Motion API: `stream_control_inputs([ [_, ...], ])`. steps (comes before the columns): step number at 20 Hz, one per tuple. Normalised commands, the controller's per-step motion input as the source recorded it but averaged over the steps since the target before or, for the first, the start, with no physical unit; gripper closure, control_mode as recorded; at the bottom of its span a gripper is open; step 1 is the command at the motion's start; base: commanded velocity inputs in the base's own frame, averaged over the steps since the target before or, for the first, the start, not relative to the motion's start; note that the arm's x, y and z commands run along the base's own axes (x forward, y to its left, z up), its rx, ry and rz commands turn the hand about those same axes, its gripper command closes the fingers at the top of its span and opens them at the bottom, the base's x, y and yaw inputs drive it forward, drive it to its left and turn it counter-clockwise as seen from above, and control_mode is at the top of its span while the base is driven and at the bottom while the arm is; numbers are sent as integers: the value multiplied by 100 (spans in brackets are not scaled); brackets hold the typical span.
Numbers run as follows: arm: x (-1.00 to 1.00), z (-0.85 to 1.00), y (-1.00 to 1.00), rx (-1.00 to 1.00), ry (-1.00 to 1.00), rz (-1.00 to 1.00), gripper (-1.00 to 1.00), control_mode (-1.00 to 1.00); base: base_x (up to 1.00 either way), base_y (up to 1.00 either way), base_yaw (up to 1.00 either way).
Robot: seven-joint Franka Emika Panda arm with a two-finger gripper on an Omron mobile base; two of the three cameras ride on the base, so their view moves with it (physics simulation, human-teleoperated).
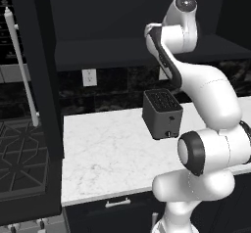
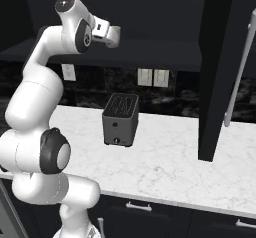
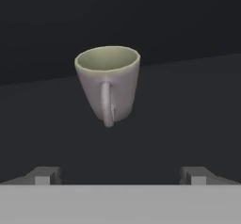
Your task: Gather all objects into one cabinet and sort the glasses and bowls to opposite sides.
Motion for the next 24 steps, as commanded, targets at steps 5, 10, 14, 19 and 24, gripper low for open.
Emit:
stream_control_inputs([
  [5, 19, -2, 2, 0, 0, 0, -100, -100, 0, 0, 0],
  [10, 37, 0, 5, 0, 0, 0, -100, -100, 0, 0, 0],
  [14, 31, 0, 0, 0, 0, 0, -100, -100, 0, 0, 0],
  [19, 23, 0, -2, 0, 0, 0, -100, -100, 0, 0, 0],
  [24, 3, 0, 0, 0, -1, 0, -100, -100, 0, 0, 0],
])
